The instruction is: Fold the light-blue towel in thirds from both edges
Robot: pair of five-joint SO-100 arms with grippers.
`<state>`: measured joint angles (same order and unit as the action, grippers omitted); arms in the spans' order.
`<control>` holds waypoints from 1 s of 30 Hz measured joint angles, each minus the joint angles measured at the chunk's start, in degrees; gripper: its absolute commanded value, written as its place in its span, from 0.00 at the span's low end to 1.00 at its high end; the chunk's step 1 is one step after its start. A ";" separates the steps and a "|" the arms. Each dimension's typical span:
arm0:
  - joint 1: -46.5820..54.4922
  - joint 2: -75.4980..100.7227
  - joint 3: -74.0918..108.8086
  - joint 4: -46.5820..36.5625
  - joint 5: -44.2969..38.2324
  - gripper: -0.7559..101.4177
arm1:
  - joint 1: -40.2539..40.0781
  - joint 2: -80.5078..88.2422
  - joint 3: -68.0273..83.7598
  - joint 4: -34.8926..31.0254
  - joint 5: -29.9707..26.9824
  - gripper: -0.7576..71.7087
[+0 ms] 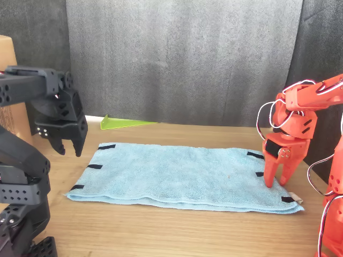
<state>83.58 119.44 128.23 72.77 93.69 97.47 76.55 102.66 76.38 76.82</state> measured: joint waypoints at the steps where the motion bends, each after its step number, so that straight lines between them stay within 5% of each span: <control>1: 0.00 0.00 0.00 0.00 0.00 0.22 | -0.09 0.00 0.00 0.00 0.00 0.28; 30: -4.92 -26.19 -12.48 1.93 1.93 0.24 | 0.79 -0.18 0.09 0.00 -0.09 0.28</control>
<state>78.66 93.25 115.75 74.71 95.62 98.26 76.38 102.74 76.38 76.73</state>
